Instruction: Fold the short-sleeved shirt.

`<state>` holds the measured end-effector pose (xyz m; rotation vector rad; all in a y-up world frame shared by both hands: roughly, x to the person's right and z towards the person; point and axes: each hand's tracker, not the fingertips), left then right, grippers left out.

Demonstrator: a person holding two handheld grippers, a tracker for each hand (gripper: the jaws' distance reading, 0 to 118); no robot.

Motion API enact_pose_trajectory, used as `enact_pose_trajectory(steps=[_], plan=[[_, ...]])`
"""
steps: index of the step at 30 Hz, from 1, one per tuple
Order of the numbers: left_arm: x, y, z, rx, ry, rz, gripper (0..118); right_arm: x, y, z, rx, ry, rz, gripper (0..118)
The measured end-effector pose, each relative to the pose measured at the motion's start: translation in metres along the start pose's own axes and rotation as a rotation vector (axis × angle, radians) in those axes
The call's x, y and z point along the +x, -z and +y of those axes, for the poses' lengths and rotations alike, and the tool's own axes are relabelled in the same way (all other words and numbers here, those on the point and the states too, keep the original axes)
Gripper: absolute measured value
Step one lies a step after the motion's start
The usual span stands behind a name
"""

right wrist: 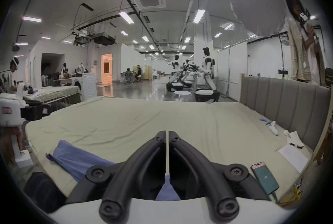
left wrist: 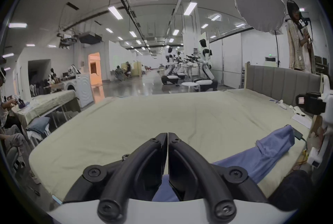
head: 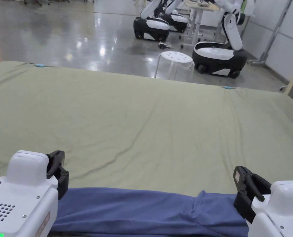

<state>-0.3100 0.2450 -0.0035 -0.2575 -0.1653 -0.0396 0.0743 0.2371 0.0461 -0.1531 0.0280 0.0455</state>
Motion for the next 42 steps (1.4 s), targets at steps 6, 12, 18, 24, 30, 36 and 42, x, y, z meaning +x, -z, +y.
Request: enact_pose_trajectory(steps=[6, 12, 18, 24, 30, 36, 42], plan=[[-0.079, -0.004, -0.014, -0.117, -0.107, 0.055, 5, -0.016, 0.001, -0.002, -0.029, -0.034, 0.032, 4], [-0.166, 0.001, -0.033, -0.364, -0.244, 0.020, 97, -0.032, 0.013, -0.004, -0.082, -0.066, 0.055, 4], [-0.231, 0.043, -0.082, -0.576, -0.749, -0.443, 97, -0.058, 0.029, -0.011, -0.131, -0.078, 0.077, 4], [-0.230, 0.111, -0.165, -0.646, -1.106, -0.690, 96, -0.075, 0.042, -0.008, -0.169, -0.063, 0.084, 4], [-0.188, 0.152, -0.165, -0.594, -1.151, -0.911, 76, -0.085, 0.049, -0.002, -0.183, -0.069, 0.090, 4], [-0.165, 0.141, -0.144, -0.718, -0.905, -0.655, 8, -0.086, 0.045, 0.002, -0.170, -0.059, 0.097, 4], [-0.182, 0.102, -0.086, -0.662, -0.655, -0.306, 7, -0.075, 0.029, 0.005, -0.141, -0.037, 0.093, 4]])
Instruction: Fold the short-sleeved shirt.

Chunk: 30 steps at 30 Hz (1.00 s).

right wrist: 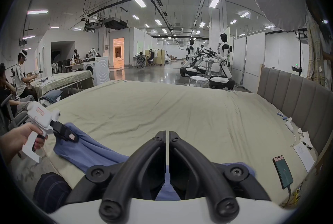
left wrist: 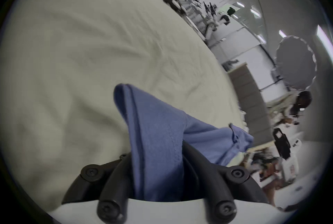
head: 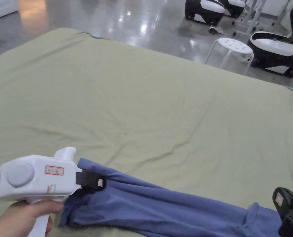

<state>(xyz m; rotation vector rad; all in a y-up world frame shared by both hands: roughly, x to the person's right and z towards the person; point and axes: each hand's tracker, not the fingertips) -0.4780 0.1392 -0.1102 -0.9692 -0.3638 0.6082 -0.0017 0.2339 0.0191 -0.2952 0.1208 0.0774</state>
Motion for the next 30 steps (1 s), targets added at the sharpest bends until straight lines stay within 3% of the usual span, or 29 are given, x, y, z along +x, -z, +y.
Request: enact_pose_trajectory(steps=[5, 8, 11, 15, 18, 22, 23, 25, 27, 30], plan=[[0.014, -0.035, 0.016, 0.062, 0.050, 0.230, 7, 0.013, -0.017, -0.003, 0.042, 0.030, 0.015, 4], [0.050, -0.035, 0.005, 0.058, 0.018, 0.203, 7, 0.023, -0.027, -0.005, 0.063, 0.061, 0.016, 4], [0.108, -0.028, -0.014, 0.097, 0.042, 0.070, 7, 0.035, -0.038, -0.005, 0.095, 0.112, 0.009, 4], [0.176, 0.036, -0.041, 0.046, 0.092, 0.030, 7, 0.049, -0.047, -0.010, 0.113, 0.122, -0.001, 4], [0.195, 0.109, -0.053, -0.021, 0.148, 0.137, 8, 0.058, -0.054, -0.013, 0.122, 0.104, -0.010, 4], [0.208, 0.169, -0.077, -0.102, 0.397, 0.352, 11, 0.074, -0.063, -0.014, 0.134, 0.123, -0.021, 4], [0.208, 0.172, -0.079, -0.110, 0.453, 0.342, 17, 0.077, -0.065, -0.014, 0.137, 0.127, -0.024, 4], [0.215, 0.159, -0.078, -0.094, 0.423, 0.249, 42, 0.083, -0.069, -0.015, 0.143, 0.132, -0.029, 4], [0.221, 0.136, -0.074, -0.056, 0.357, 0.167, 75, 0.086, -0.071, -0.014, 0.144, 0.133, -0.028, 4], [0.229, 0.068, -0.073, 0.122, 0.382, 0.107, 76, 0.089, -0.076, -0.014, 0.144, 0.126, -0.029, 4]])
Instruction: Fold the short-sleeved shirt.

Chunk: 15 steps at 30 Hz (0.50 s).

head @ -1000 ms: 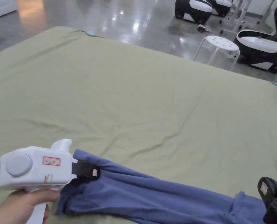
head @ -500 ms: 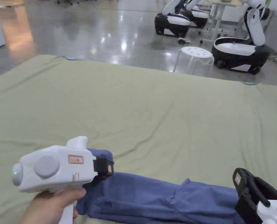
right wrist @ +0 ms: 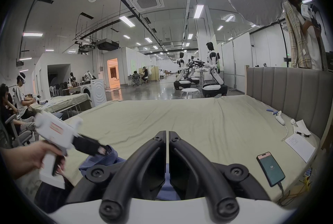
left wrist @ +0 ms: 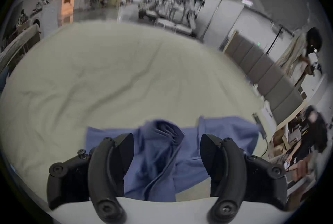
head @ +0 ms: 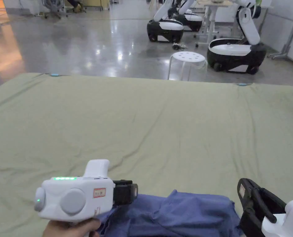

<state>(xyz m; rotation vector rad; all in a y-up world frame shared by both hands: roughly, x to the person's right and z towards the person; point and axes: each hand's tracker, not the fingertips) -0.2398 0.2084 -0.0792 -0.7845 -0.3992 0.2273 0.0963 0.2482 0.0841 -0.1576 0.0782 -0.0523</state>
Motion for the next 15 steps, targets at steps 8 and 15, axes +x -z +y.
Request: enact_pose_trajectory(steps=[8, 15], plan=[[-0.068, -0.028, -0.014, 0.007, -0.086, 0.110, 10, 0.000, 0.003, -0.002, -0.028, 0.021, 0.008, 4], [-0.025, 0.055, -0.033, -0.178, -0.105, -0.097, 10, -0.010, 0.008, -0.004, -0.076, 0.011, 0.006, 4]])
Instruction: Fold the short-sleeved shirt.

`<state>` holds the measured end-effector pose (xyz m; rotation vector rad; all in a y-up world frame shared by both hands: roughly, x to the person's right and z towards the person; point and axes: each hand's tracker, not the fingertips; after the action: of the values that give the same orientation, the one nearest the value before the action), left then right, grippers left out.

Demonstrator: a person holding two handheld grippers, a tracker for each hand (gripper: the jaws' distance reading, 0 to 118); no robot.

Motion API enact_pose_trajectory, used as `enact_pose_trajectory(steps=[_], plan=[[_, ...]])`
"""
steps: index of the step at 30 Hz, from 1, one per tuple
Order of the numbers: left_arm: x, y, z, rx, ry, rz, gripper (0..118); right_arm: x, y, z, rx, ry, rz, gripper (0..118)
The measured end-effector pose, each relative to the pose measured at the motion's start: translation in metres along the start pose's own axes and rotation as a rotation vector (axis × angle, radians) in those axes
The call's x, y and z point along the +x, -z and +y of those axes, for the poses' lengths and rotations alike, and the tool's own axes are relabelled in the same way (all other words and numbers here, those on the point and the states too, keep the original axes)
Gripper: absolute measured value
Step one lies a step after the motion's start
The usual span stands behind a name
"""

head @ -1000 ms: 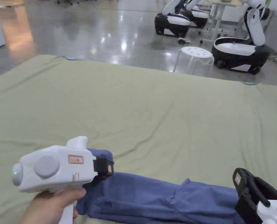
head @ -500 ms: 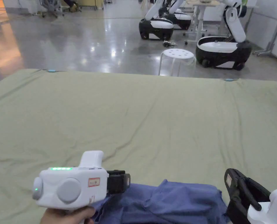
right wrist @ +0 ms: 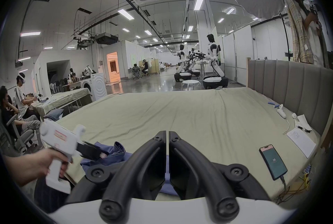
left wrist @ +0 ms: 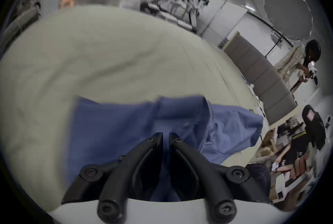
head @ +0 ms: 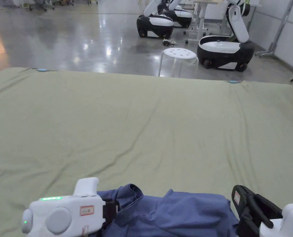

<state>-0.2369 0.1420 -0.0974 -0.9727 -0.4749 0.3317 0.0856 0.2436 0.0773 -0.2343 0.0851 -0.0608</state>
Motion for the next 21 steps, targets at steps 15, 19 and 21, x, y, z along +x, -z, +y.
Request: enact_pose_trajectory(steps=[15, 19, 21], plan=[[0.015, -0.113, -0.023, 0.288, 0.251, 0.239, 10, -0.016, 0.020, -0.008, -0.032, -0.078, 0.006, 4], [0.004, -0.123, -0.024, 0.336, 0.167, 0.168, 35, -0.022, 0.021, -0.007, -0.026, -0.061, 0.015, 4], [-0.006, -0.127, -0.022, 0.308, 0.108, 0.065, 81, -0.025, 0.016, -0.004, -0.015, -0.065, 0.023, 4]])
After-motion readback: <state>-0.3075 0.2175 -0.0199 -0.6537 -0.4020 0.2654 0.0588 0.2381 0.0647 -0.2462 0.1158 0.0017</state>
